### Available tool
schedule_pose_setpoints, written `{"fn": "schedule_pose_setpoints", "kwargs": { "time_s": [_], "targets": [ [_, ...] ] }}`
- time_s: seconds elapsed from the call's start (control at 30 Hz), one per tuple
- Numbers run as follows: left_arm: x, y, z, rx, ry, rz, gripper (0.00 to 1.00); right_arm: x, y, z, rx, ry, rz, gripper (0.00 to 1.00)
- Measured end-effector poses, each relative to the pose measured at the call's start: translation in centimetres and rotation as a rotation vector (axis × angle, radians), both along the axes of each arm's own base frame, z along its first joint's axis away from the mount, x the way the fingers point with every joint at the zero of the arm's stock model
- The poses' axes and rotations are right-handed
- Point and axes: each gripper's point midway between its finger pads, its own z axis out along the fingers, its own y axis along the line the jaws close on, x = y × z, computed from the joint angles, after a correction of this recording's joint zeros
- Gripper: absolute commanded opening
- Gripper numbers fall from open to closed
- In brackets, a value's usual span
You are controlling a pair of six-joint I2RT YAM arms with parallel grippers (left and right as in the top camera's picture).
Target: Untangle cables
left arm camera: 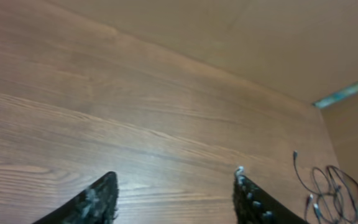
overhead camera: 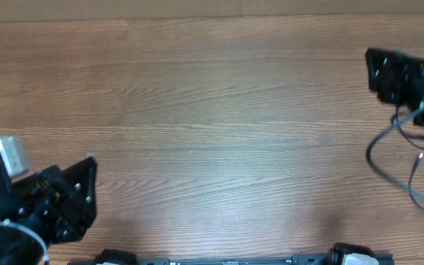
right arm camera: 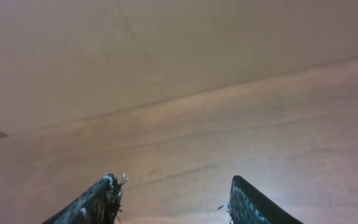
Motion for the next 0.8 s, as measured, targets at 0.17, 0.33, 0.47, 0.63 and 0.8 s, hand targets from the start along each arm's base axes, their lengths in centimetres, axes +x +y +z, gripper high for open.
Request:
{"fn": "schedule_pose_setpoints", "kwargs": {
  "time_s": [0.17,0.33,0.47,0.63,0.8],
  "targets": [
    [-1.7,0.9,0.6,0.009,-0.055,0.026,0.63,-5.9,1.0,0.8,-0.039,-0.003,-0.006,0.62],
    [-3.4,1.6,1.1,0.009,-0.107,0.047,1.0,-10.5,1.2,1.9,-0.059,-0.061,-0.022,1.0],
    [-3.7,1.8,1.2,0.011,-0.116,0.054,1.0,-12.1,1.2,1.4,-0.063,-0.043,-0.026,1.0],
    [-3.7,1.8,1.2,0.012,-0.115,0.053,1.0,-12.5,1.2,-0.6,-0.055,0.056,-0.026,1.0],
    [-3.7,1.8,1.2,0.014,-0.116,0.052,0.99,-13.2,1.2,-1.8,-0.052,0.113,-0.029,1.0]
  ]
}}
